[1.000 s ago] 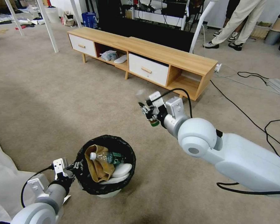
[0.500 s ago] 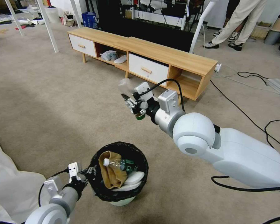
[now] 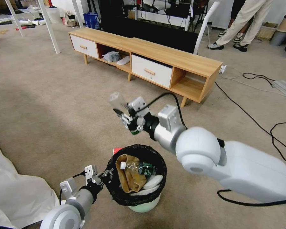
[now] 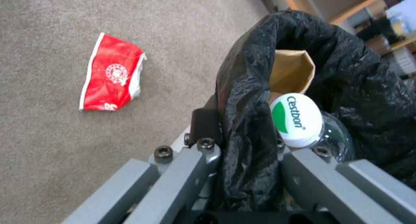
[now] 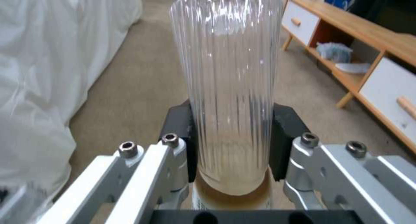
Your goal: Pick up the trash bin and place the garbage on the floor into it.
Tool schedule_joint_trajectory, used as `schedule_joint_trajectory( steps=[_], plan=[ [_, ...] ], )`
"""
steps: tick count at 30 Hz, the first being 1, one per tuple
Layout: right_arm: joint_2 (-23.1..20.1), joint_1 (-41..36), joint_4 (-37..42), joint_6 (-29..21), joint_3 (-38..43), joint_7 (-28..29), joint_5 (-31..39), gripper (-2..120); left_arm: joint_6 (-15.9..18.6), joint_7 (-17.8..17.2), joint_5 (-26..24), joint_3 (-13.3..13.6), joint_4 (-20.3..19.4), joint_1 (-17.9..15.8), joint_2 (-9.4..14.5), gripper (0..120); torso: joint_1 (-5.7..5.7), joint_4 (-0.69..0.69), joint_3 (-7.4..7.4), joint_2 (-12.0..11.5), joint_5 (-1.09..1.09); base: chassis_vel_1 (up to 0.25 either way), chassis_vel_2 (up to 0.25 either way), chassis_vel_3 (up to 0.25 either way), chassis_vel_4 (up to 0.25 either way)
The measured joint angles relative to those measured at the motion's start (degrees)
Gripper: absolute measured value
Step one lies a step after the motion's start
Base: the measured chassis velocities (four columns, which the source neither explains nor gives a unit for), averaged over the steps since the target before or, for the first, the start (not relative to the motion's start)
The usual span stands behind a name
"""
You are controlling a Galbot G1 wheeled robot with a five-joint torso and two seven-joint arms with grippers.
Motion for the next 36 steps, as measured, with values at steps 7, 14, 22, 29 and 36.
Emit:
schedule_joint_trajectory(
  steps=[7, 14, 22, 29, 36],
  plan=[
    [-0.62, -3.18, 0.07, 0.15, 0.15, -0.25, -1.40, 29, 0.47, -1.90, -3.93, -2.03, -1.47, -1.16, 0.29, 0, 0.00, 0.00, 0.00, 0.00, -0.01, 0.000, 0.000, 0.000, 0.000],
    [-0.55, -4.41, -0.25, 0.15, -0.41, -0.43, -2.19, 29, 0.48, -2.42, -5.07, -2.97, -2.61, -1.24, 0.21, 0, 0.00, 0.00, 0.00, 0.00, -0.02, 0.000, 0.000, 0.000, 0.000],
    [-0.51, -5.39, -0.92, 0.15, -0.75, -0.58, -3.02, 29, 0.54, -2.93, -5.99, -3.14, -3.72, -1.15, 0.08, 0, 0.00, 0.00, 0.00, 0.00, -0.01, 0.000, 0.000, 0.000, 0.000],
    [0.03, -5.87, -2.00, 0.15, -1.43, -0.96, -3.85, 29, 0.71, -2.90, -5.79, -2.57, -4.47, -0.75, -0.65, 0, 0.00, 0.00, 0.00, 0.00, -0.01, 0.000, 0.000, 0.000, 0.000],
    [0.23, -5.87, -3.21, 0.12, -2.17, -1.82, -4.64, 29, 0.91, -2.87, -5.76, -2.84, -5.40, -0.66, -0.51, 0, 0.00, 0.00, 0.00, 0.00, -0.01, 0.000, 0.000, 0.000, 0.000]
  ],
)
